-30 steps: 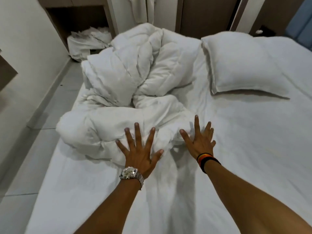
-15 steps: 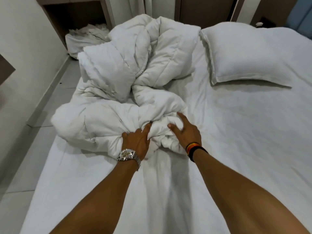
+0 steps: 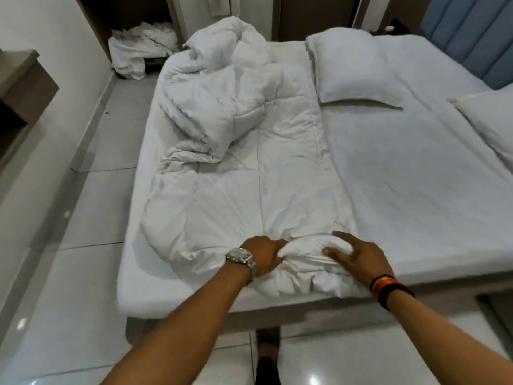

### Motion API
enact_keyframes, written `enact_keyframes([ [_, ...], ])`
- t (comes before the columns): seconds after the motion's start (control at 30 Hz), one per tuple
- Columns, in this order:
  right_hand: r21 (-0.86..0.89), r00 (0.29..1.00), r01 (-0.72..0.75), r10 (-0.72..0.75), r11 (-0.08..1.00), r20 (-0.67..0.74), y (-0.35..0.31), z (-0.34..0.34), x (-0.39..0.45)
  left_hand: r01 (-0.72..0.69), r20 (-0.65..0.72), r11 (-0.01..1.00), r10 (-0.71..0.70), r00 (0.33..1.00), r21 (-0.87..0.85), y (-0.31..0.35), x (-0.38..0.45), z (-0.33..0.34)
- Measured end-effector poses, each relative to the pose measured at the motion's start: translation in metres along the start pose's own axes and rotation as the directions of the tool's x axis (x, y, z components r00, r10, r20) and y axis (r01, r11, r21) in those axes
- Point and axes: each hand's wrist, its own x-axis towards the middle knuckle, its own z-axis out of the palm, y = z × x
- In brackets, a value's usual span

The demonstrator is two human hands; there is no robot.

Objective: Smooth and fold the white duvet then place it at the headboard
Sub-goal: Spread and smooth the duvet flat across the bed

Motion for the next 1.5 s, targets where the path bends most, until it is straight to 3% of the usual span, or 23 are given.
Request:
enact_keyframes([
  [0.13, -0.151, 0.996, -0.091, 0.094, 0.984, 0.009, 0.063, 0.014, -0.067, -0.035, 0.073, 0.991, 0.026, 0.997, 0.128, 0.057, -0.036, 0.079],
  [0.23, -0.230, 0.996, -0.089, 0.087, 0.969, -0.018, 0.074, 0.030, -0.071, 0.015, 0.021, 0.992, -0.017, 1.000, 0.123, 0.049, -0.054, 0.109],
  [0.3, -0.218, 0.998, -0.036, 0.025, 0.975, -0.056, 0.066, 0.041, -0.069, 0.032, -0.088, 0.999, -0.031, 0.996, 0.020, 0.036, -0.065, 0.115],
  [0.37, -0.204, 0.997, 0.024, -0.040, 0.979, -0.073, 0.049, 0.053, -0.064, 0.025, -0.296, 0.997, -0.046, 0.954, -0.073, 0.022, -0.073, 0.117],
  [0.43, -0.171, 0.993, 0.095, -0.106, 0.981, -0.058, 0.026, 0.066, -0.052, 0.084, -0.523, 0.990, -0.133, 0.842, -0.116, -0.001, -0.077, 0.115],
  [0.5, -0.128, 0.986, 0.160, -0.164, 0.979, -0.022, 0.000, 0.083, -0.035, 0.248, -0.647, 0.947, -0.321, 0.691, -0.205, -0.032, -0.079, 0.107],
  [0.63, -0.096, 0.952, 0.304, -0.299, 0.948, 0.057, -0.065, 0.124, 0.005, 0.477, -0.574, 0.718, -0.694, 0.435, -0.506, -0.112, -0.090, 0.096],
  [0.73, -0.063, 0.917, 0.393, -0.386, 0.917, 0.101, -0.114, 0.156, 0.038, 0.557, -0.495, 0.599, -0.797, 0.346, -0.575, -0.166, -0.087, 0.092],
  [0.8, -0.033, 0.891, 0.441, -0.434, 0.897, 0.131, -0.142, 0.176, 0.059, 0.518, -0.411, 0.499, -0.866, 0.283, -0.695, -0.192, -0.076, 0.084],
  [0.97, -0.012, 0.830, 0.517, -0.497, 0.856, 0.251, -0.184, 0.224, 0.098, 0.372, -0.270, 0.403, -0.893, 0.361, -0.836, -0.237, -0.065, 0.080],
  [1.1, -0.050, 0.827, 0.514, -0.479, 0.856, 0.294, -0.178, 0.249, 0.101, 0.159, -0.155, 0.234, -0.905, 0.396, -0.959, -0.230, -0.068, 0.080],
  [1.27, -0.032, 0.846, 0.475, -0.446, 0.880, 0.292, -0.173, 0.243, 0.086, 0.132, -0.212, 0.279, -0.902, 0.377, -0.951, -0.200, -0.086, 0.067],
  [1.37, -0.037, 0.845, 0.469, -0.436, 0.883, 0.310, -0.176, 0.233, 0.063, 0.233, -0.267, 0.380, -0.875, 0.404, -0.895, -0.176, -0.114, 0.052],
  [1.5, -0.047, 0.820, 0.509, -0.468, 0.859, 0.329, -0.189, 0.235, -0.001, 0.549, -0.250, 0.448, -0.882, 0.399, -0.705, -0.152, -0.184, 0.045],
])
